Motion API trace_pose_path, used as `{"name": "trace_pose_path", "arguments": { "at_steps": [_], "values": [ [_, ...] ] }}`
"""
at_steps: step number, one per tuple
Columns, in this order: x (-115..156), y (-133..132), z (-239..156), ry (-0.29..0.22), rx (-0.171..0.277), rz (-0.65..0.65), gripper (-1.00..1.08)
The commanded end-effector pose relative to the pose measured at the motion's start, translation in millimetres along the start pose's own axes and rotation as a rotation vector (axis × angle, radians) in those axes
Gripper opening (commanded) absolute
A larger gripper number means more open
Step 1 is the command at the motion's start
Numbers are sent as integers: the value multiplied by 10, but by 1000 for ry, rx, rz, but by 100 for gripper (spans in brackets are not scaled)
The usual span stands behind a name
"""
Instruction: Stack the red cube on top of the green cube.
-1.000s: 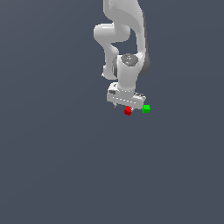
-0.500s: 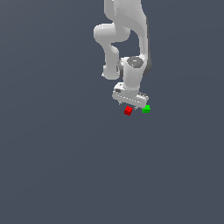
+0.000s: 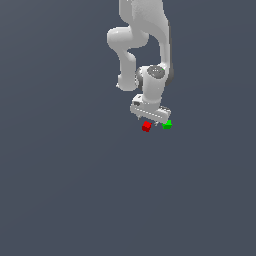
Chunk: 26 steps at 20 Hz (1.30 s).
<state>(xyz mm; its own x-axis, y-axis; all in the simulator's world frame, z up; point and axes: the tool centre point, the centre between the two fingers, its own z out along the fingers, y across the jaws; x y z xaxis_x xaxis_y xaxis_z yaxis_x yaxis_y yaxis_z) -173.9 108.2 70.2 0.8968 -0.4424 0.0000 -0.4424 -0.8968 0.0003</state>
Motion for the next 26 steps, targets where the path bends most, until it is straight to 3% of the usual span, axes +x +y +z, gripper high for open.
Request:
{"name": "trace_pose_path", "arguments": {
  "at_steps": [1, 19, 20, 26],
  "values": [
    [-1, 1, 18, 0, 0, 0, 100],
    [-10, -3, 503, 0, 0, 3, 100],
    [-10, -3, 503, 0, 0, 3, -100],
    [-10, -3, 503, 0, 0, 3, -100]
  ]
}}
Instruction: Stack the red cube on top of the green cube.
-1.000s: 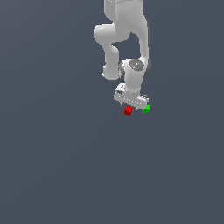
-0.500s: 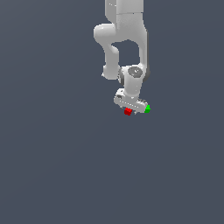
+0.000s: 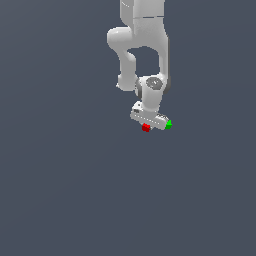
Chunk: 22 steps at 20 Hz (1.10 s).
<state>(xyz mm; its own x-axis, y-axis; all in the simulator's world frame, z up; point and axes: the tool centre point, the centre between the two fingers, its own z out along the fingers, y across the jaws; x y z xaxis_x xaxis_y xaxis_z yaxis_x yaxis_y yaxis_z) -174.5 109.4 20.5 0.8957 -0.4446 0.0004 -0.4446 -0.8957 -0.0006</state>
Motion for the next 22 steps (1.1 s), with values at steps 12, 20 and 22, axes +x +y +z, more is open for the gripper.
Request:
{"name": "trace_pose_path", "arguments": {
  "at_steps": [12, 20, 22],
  "values": [
    [-3, 3, -135, 0, 0, 0, -100],
    [-8, 8, -547, 0, 0, 0, -100],
    [-7, 9, -661, 0, 0, 0, -100]
  ]
}}
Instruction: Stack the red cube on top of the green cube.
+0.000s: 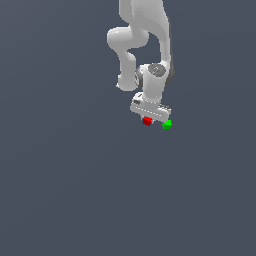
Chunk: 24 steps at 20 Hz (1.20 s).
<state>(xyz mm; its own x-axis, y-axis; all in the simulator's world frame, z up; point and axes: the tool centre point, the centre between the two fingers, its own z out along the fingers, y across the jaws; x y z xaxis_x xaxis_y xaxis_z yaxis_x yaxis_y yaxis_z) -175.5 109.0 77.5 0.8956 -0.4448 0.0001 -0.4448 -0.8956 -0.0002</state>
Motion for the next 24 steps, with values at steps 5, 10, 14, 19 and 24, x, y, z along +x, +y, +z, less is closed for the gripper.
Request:
{"name": "trace_pose_path", "arguments": {
  "at_steps": [5, 10, 14, 19, 24],
  "values": [
    [3, -1, -310, 0, 0, 0, -100],
    [7, -5, -417, 0, 0, 0, -100],
    [7, -9, -410, 0, 0, 0, -100],
    [-54, -92, -363, 0, 0, 0, -100],
    [-198, -293, -248, -1, 1, 0, -100]
  ]
}}
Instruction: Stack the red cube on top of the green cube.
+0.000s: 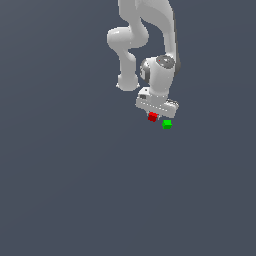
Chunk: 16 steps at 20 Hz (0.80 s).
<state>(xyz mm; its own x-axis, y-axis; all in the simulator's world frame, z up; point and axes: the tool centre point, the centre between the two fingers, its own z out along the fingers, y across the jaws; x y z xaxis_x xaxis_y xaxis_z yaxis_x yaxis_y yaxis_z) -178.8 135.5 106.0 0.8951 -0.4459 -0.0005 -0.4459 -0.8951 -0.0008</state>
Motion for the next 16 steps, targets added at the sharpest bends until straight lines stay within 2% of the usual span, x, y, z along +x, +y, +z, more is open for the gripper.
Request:
{"name": "trace_pose_path", "arguments": {
  "at_steps": [1, 9, 16],
  "values": [
    [-88, -123, 67, 0, 0, -1, -100],
    [-399, -583, 327, 0, 1, -1, -100],
    [-519, -786, 437, 0, 0, -1, -100]
  ]
}}
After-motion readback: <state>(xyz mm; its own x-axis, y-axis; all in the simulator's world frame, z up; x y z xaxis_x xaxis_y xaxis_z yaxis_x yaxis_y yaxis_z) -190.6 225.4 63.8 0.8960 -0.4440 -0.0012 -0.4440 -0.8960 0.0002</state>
